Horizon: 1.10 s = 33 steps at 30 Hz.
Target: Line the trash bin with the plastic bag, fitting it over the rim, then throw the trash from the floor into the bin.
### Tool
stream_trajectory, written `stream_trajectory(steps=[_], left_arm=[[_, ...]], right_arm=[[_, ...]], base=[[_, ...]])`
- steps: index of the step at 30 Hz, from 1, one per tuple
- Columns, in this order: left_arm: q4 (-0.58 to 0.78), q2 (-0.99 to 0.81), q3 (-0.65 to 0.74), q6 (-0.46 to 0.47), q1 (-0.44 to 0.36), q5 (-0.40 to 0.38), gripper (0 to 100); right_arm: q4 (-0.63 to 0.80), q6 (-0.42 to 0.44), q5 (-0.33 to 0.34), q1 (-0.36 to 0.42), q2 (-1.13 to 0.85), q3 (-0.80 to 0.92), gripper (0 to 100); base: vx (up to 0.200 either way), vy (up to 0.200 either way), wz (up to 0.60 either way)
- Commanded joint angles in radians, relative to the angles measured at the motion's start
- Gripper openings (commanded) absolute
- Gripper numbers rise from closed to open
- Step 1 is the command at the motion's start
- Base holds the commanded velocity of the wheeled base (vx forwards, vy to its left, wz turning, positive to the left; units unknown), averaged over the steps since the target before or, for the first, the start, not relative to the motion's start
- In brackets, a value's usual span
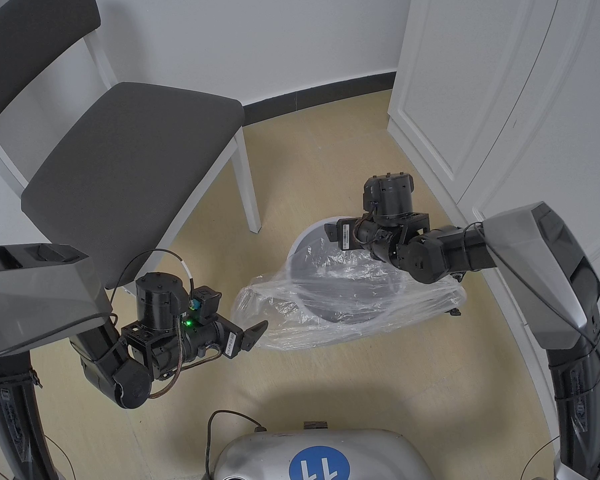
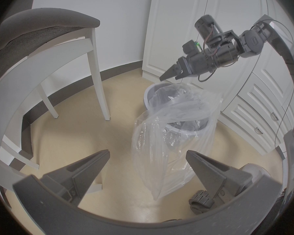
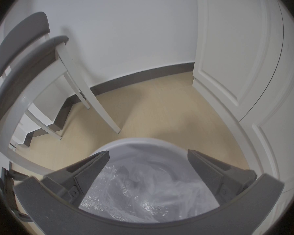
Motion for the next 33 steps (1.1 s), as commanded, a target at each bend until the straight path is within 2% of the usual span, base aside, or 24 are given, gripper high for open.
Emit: stream_trajectory(steps=[1, 12, 23, 30, 33], left_arm=[[0.000, 0.000, -0.001, 0.001, 0.003, 0.001, 100], [0.000, 0.002, -0.004, 0.003, 0.004, 0.001, 100], [0.000, 0.005, -0.007, 0.003, 0.009, 0.001, 100], [-0.001, 0.005, -0.007, 0.004, 0.011, 0.001, 100], [-0.001, 0.000, -0.006, 0.003, 0.011, 0.001, 100]], right_arm=[[0.014, 0.015, 0.000, 0.008, 0.075, -0.043, 100], [0.046, 0.041, 0.002, 0.032, 0.111, -0.077, 100], [0.077, 0.041, 0.002, 0.006, 0.239, -0.204, 100], [0.097, 0.038, 0.000, 0.029, 0.141, -0.204, 100], [0.144, 0.030, -0.001, 0.037, 0.036, -0.152, 100]], base=[[0.000, 0.000, 0.00], [0.000, 0.000, 0.00], [0.000, 0.000, 0.00], [0.000, 0.000, 0.00], [0.000, 0.000, 0.00]])
